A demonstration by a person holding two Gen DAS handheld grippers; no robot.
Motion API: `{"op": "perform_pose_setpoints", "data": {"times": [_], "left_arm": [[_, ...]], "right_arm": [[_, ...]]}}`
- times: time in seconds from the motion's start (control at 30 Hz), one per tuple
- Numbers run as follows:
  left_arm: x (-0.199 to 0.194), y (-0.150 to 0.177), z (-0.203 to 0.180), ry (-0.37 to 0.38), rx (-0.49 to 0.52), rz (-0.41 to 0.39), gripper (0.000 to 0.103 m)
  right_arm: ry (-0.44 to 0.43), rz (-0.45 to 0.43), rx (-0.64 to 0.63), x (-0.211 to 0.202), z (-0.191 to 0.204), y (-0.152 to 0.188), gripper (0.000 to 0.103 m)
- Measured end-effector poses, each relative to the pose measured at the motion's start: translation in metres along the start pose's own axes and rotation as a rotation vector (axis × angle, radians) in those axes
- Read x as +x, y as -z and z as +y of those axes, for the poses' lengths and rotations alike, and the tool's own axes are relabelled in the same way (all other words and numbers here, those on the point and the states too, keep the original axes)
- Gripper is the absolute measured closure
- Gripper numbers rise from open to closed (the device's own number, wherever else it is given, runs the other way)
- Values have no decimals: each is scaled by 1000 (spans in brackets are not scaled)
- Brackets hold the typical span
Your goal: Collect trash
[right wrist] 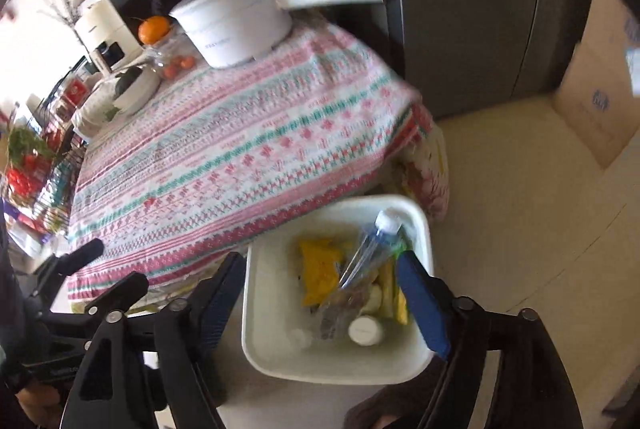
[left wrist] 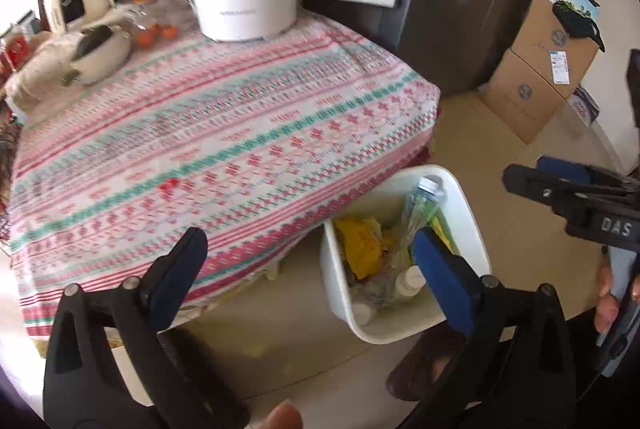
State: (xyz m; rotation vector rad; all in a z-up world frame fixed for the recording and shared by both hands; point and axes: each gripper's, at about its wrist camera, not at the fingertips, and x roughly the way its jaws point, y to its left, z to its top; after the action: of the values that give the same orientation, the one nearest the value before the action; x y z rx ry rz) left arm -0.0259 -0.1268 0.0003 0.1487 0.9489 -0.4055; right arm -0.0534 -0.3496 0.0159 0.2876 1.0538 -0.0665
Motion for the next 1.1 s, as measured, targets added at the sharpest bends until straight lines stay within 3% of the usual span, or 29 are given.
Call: {"op": "perform_pose_setpoints", "data": {"times": [0.2,0.33,0.4,1.1], "left_arm": [[-45,-2,15,-93,-43,-137,1],[-64,-1,22,-137,-61,-212,1],[-69,-2,24,-144,-66,-230,1],[-84,0,20,-137,-71,-292,1]], "right_arm": [[94,-245,-173,-65,46,2,13],[144,-343,-221,-87,63,5,1],[173,-369,-240,-91,68,7,1],[230,-381,-223,-86,65,10,0]]}}
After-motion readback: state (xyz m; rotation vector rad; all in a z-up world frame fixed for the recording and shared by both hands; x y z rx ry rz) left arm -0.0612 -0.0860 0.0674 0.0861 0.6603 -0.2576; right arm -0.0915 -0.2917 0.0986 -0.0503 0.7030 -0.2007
